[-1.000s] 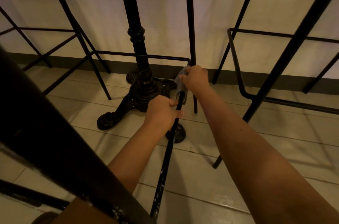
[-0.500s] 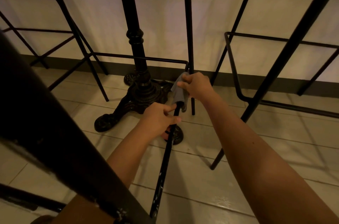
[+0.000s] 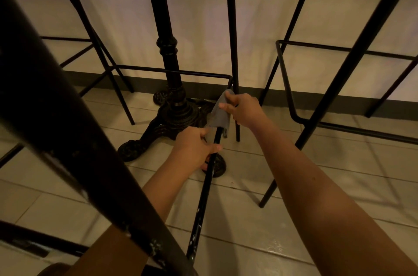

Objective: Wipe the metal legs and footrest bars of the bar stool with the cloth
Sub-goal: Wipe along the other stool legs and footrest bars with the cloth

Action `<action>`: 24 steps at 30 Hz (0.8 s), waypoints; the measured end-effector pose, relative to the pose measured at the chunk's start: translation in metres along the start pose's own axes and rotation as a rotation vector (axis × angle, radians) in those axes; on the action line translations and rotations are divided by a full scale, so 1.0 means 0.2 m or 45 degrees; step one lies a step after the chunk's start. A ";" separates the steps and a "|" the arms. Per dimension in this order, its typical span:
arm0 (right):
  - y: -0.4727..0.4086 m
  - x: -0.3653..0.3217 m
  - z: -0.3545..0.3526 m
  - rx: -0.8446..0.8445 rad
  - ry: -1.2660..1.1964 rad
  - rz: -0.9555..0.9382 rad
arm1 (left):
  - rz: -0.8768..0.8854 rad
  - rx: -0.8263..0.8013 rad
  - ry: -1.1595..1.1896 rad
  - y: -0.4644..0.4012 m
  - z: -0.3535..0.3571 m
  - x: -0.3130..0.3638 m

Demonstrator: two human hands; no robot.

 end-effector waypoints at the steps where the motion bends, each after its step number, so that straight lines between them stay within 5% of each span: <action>1: 0.00 0.00 0.00 -0.006 -0.004 0.011 | 0.005 0.028 0.002 0.00 0.00 0.00; 24: 0.17 -0.06 0.06 0.047 0.233 -0.169 | 0.039 0.050 -0.187 0.05 0.01 0.00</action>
Point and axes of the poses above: each hand's wrist, its own y-axis away from the middle knuckle, its own z-axis out of the palm, x = y × z, the point moved 5 cm from there along -y, towards the middle knuckle, and after that the axes turned 12 degrees about -x, right-handed, at the moved point
